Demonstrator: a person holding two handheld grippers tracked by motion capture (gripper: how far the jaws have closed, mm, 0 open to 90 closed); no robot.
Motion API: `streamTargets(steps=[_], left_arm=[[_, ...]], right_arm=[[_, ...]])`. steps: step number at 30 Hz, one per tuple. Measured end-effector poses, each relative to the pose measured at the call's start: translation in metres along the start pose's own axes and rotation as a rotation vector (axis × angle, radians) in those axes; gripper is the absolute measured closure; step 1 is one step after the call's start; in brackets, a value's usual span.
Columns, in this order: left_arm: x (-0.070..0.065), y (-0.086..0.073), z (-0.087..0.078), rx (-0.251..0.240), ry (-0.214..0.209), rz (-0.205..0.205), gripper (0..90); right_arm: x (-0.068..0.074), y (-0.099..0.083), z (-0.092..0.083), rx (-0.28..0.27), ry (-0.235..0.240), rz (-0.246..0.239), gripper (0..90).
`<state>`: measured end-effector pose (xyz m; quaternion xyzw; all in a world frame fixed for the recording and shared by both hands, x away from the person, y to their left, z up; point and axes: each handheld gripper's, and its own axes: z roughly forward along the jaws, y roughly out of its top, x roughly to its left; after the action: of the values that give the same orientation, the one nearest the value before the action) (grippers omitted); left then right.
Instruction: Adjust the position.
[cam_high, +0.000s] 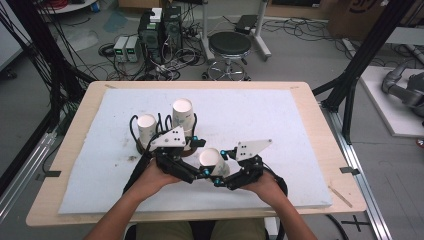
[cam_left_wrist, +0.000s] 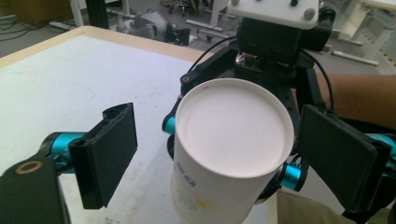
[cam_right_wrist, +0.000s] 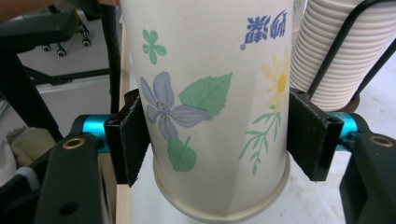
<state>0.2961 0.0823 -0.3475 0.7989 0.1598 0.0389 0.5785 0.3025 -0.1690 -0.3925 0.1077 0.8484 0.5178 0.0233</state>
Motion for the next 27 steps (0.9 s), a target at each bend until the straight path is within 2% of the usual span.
streamTargets(steps=[3, 6, 9, 14, 16, 17, 27], left_arm=[[0.001, 0.0, -0.002, -0.001, -0.017, 0.007, 13.0], [0.002, -0.001, -0.004, 0.02, -0.028, 0.03, 13.0], [0.003, -0.001, -0.006, 0.038, -0.038, 0.037, 13.2], [0.004, -0.002, -0.007, 0.071, -0.068, 0.055, 13.7], [0.004, -0.002, -0.007, 0.082, -0.068, 0.057, 14.1], [0.004, -0.003, -0.006, 0.087, -0.07, 0.057, 14.1], [0.003, -0.001, -0.003, 0.149, -0.093, 0.084, 15.6]], right_arm=[[0.0, 0.0, -0.001, 0.025, -0.008, -0.01, 30.1], [-0.001, 0.001, -0.002, 0.054, -0.009, -0.021, 30.2], [-0.002, 0.003, -0.003, 0.092, -0.01, -0.051, 30.2], [-0.004, 0.006, -0.004, 0.134, -0.006, -0.066, 30.3], [-0.004, 0.009, -0.004, 0.168, -0.002, -0.08, 31.4], [-0.004, 0.011, -0.004, 0.203, 0.001, -0.095, 31.4], [-0.005, 0.023, -0.005, 0.275, 0.014, -0.136, 31.4]])
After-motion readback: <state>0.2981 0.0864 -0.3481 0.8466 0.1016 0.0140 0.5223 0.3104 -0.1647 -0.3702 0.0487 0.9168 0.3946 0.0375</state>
